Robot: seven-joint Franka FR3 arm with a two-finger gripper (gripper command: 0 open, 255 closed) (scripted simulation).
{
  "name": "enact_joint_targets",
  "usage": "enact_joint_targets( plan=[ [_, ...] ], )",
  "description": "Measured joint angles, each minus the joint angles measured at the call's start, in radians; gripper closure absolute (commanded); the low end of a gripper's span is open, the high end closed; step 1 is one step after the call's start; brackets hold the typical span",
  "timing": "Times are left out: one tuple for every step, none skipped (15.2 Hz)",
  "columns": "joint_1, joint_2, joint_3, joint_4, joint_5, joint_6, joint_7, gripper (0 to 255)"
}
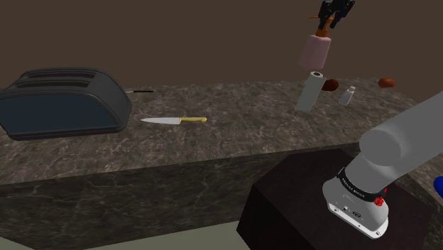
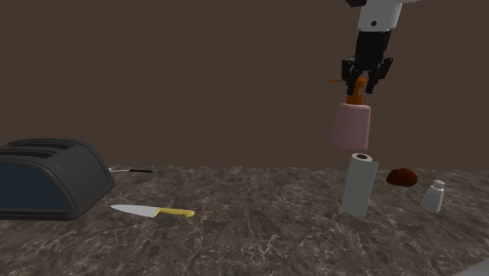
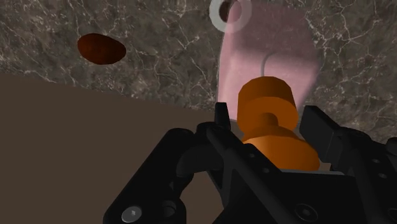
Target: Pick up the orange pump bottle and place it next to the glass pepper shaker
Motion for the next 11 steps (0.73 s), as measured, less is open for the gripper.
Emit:
enact_joint_targets(
  plan=[
    [-0.011, -0.001, -0.019, -0.002, 0.001, 0.002, -0.029, 255],
    [-0.019, 0.005, -0.035, 0.001, 0.003, 0.006, -0.053, 255],
    [-0.028, 0.02, -0.053, 0.015, 0.007, 0.009, -0.08, 255],
    [-0.037, 0.033, -0.07, 0.026, 0.011, 0.01, -0.108, 255],
    [-0.045, 0.047, -0.085, 0.033, 0.016, 0.018, -0.132, 255],
    [-0.055, 0.054, -0.103, 0.033, 0.02, 0.027, -0.16, 255],
    [-0.063, 0.063, -0.117, 0.034, 0.024, 0.034, -0.183, 255],
    [-0.074, 0.082, -0.137, 0.055, 0.031, 0.032, -0.215, 255],
    [-0.082, 0.095, -0.151, 0.059, 0.038, 0.042, -0.237, 255],
    [-0.091, 0.105, -0.166, 0.071, 0.044, 0.039, -0.263, 255],
    [-0.101, 0.123, -0.181, 0.091, 0.053, 0.036, -0.29, 255]
  ],
)
